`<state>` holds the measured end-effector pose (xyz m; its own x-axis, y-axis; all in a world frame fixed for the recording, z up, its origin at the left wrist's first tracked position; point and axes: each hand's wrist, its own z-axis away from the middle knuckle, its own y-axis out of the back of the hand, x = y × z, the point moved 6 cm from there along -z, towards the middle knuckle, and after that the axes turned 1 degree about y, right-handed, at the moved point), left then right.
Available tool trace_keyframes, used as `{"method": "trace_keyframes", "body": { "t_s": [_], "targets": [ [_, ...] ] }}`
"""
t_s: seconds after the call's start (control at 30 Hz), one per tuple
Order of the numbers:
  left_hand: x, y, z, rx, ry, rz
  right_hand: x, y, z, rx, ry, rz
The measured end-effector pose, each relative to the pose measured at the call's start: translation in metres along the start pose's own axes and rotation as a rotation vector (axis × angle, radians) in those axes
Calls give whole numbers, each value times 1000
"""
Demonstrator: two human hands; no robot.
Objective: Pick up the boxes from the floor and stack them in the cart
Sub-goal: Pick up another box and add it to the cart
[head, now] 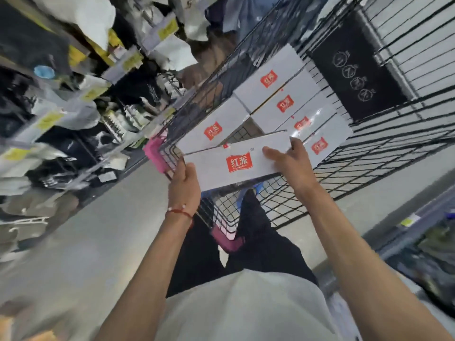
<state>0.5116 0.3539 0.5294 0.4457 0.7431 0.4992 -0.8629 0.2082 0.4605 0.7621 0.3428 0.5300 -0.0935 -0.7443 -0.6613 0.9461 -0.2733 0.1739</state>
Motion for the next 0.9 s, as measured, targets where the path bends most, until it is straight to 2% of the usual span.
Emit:
{"method": "trace_keyframes", "body": {
  "t_s": [0.3,0.5,0.6,0.73,0.9],
  "targets": [
    [-49,-51,-20,178,237,235,11,-7,-75,-241,16,237],
    [-79,-69,-51,257,368,336,34,-29,-114,-278,60,284],
    [-88,-78,-64,242,415,382,44,-42,-130,-267,111,343],
    [-92,-84,-91,252,384,347,48,-54,-145,-167,274,596],
    [-104,-88,-113,308,389,303,66,-64,-150,-87,366,611]
  ]
}}
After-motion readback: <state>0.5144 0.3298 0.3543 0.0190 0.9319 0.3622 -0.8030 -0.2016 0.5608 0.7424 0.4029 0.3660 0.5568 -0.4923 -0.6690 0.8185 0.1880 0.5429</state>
